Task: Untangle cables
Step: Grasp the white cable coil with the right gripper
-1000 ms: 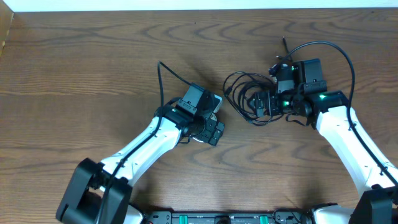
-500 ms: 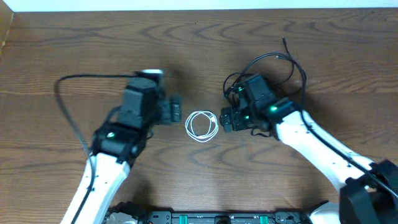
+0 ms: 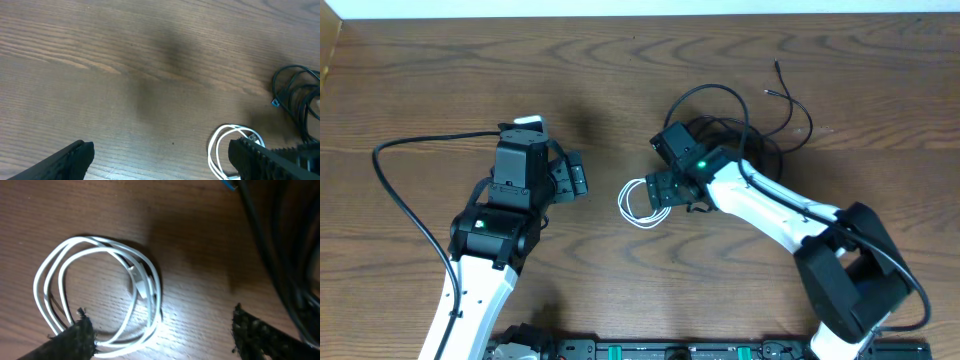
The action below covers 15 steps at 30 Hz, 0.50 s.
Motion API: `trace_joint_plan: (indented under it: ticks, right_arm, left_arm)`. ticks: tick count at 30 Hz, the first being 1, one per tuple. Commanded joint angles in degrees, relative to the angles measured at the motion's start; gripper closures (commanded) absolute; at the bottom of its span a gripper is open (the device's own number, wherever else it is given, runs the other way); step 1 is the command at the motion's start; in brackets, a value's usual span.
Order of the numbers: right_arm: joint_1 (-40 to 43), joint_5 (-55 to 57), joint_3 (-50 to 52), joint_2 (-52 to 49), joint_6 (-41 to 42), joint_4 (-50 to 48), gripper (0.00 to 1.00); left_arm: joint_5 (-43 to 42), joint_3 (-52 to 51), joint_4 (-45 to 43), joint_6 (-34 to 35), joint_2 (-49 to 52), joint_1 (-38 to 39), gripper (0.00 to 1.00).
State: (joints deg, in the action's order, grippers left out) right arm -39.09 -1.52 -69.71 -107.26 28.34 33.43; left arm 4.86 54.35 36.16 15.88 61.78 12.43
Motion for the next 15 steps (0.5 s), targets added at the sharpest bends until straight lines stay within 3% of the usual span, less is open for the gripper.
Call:
trace_joint_plan:
  ticks: [1, 9, 13, 15]
  right_arm:
    - [-1.6, 1.4, -1.5, -4.0, 0.6, 0.2, 0.22]
    - [-2.9, 2.5, -4.4, -7.4, 1.9, 5.9, 0.39]
    - [-3.4, 2.4, -4.5, -7.9, 3.0, 8.8, 0.69]
    - [-3.8, 2.5, -4.5, -8.2, 3.0, 9.0, 0.79]
  left_arm:
    - [1.0, 0.3, 0.4, 0.5, 0.0, -0.3, 0.08]
    - [1.0, 0.3, 1.2, 0.5, 0.0, -0.3, 0.08]
    - [1.0, 0.3, 1.2, 0.5, 0.0, -0.3, 0.08]
    - [1.0, 0.3, 1.2, 0.5, 0.0, -0.3, 0.08]
